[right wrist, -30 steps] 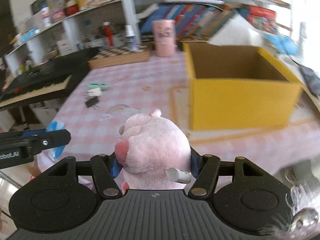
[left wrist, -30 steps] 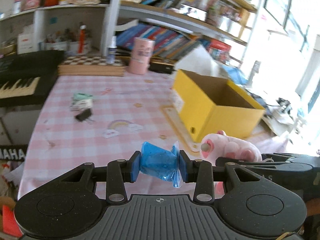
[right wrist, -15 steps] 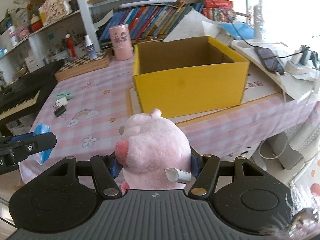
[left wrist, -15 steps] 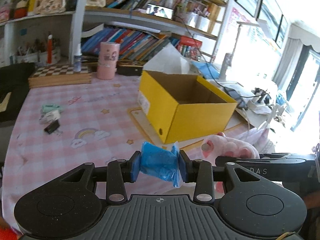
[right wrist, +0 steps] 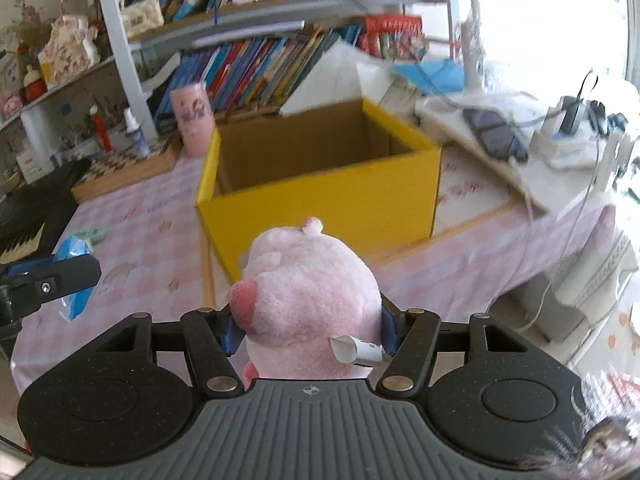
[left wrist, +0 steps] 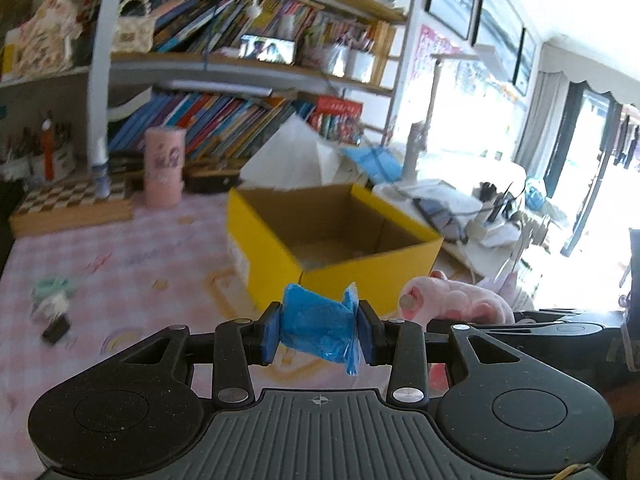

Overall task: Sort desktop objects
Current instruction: 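Carry the blue item and pink pig with both tools over the yellow box, then lower the blue item with the left tool while the right tool lowers the pig into the box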

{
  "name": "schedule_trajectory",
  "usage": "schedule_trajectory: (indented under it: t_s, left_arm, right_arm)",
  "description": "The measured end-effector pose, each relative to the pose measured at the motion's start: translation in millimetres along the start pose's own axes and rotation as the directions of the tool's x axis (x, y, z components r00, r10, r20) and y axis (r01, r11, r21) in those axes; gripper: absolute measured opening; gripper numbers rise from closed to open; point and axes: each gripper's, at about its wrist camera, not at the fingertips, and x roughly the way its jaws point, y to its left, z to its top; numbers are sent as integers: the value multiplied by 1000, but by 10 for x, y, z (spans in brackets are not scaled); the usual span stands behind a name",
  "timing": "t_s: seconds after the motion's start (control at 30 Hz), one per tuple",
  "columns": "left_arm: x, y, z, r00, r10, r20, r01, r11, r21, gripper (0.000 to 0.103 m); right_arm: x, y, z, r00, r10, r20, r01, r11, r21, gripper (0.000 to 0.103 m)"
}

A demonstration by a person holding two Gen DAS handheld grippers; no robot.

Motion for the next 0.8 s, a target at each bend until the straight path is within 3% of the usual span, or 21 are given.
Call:
schedule_trajectory:
  t_s: [0.33,0.63,0.8]
  left_arm:
    - [611,-311,505,997,-10,74,6,999,54,37]
    - [1237,-496,688,994,98,52,-101,993,65,37]
    - [1629,-531,701,987,155,-31,-154,987,46,37]
  right_arm:
    - [60,-416,633,986,-15,166,20,999,-33,60]
    - [534,-746,1188,982,71,173,-50,991,-122,60]
    - [963,-812,1505,980,149,131,-121,973,-197,60]
